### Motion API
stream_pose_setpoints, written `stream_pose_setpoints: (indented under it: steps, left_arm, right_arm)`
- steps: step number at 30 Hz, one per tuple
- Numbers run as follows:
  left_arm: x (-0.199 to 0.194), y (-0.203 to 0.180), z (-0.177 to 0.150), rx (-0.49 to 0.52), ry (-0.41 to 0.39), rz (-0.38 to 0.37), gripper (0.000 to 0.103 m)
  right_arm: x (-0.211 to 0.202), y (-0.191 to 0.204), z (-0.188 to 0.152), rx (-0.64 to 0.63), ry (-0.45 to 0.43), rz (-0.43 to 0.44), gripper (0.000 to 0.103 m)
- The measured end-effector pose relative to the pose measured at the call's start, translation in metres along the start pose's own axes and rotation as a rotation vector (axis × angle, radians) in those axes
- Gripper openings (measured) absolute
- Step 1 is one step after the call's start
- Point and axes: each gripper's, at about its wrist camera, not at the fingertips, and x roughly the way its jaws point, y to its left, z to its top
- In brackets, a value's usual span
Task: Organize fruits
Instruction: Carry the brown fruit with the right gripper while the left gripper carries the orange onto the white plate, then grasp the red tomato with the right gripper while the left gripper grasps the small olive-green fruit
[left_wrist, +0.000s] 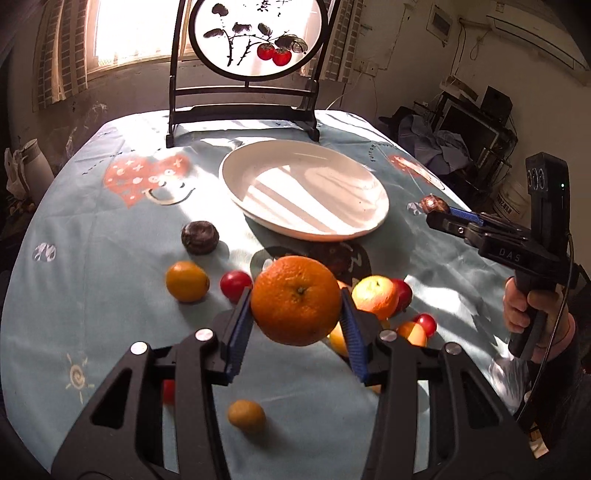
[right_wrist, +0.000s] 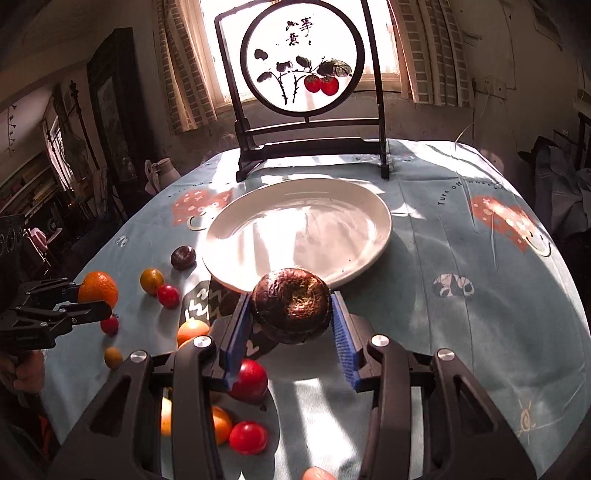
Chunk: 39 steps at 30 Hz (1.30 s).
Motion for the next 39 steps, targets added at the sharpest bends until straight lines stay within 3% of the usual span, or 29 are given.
stream_pose_setpoints:
  steps: [6, 11, 15, 17, 18, 19, 22, 25, 29, 32, 35, 37, 39]
  left_arm:
    - [0.092, -0.002, 0.08, -0.011, 0.121, 0.073, 0.046]
    - [0.148, 0.006, 0.096, -0.021, 0.218, 0.136, 0.046]
    - [0.164, 0.008, 0.096, -0.029, 0.24, 0.144, 0.047]
    - [0.167, 0.008, 0.096, -0.026, 0.246, 0.163, 0.057]
    - [0.162, 0.006, 0.097, -0.021, 0.227, 0.189, 0.078]
    - [0.153, 0.005, 0.098, -0.019, 0.186, 0.211, 0.088]
    - [0.113, -0.001, 0.096, -0.009, 0.095, 0.191, 0.092]
    - [0.065, -0.004, 0.078, -0.029, 0.027, 0.124, 0.099]
    - [0.013, -0.008, 0.03, -0.06, -0.054, 0.074, 0.101]
    - [-0.009, -0.016, -0.015, -0.054, -0.063, 0.069, 0.101]
    - [-0.013, -0.022, -0.054, -0.033, -0.009, 0.032, 0.101]
    - [-0.011, -0.025, -0.073, -0.023, 0.024, 0.022, 0.101]
    - [-0.01, -0.026, -0.087, -0.022, 0.036, 0.017, 0.101]
  right_arm:
    - [0.077, -0.006, 0.039, -0.019, 0.061, -0.053, 0.043]
    - [0.116, -0.01, 0.042, -0.038, 0.149, -0.048, 0.043]
    - [0.131, -0.011, 0.04, -0.07, 0.185, -0.057, 0.044]
    - [0.135, -0.012, 0.038, -0.072, 0.206, -0.055, 0.046]
    - [0.133, -0.013, 0.037, -0.07, 0.199, -0.061, 0.046]
    - [0.126, -0.013, 0.038, -0.066, 0.182, -0.064, 0.046]
    - [0.095, -0.014, 0.04, -0.039, 0.111, -0.064, 0.046]
    - [0.054, -0.015, 0.03, 0.006, 0.05, -0.022, 0.046]
    - [0.017, -0.013, 0.001, 0.063, 0.019, 0.03, 0.046]
    - [0.006, -0.01, -0.027, 0.095, 0.082, 0.106, 0.046]
    - [-0.004, 0.003, -0.054, 0.089, 0.167, 0.197, 0.046]
    - [-0.016, 0.02, -0.069, 0.004, 0.157, 0.168, 0.046]
    - [-0.023, 0.035, -0.082, -0.076, 0.152, 0.069, 0.046]
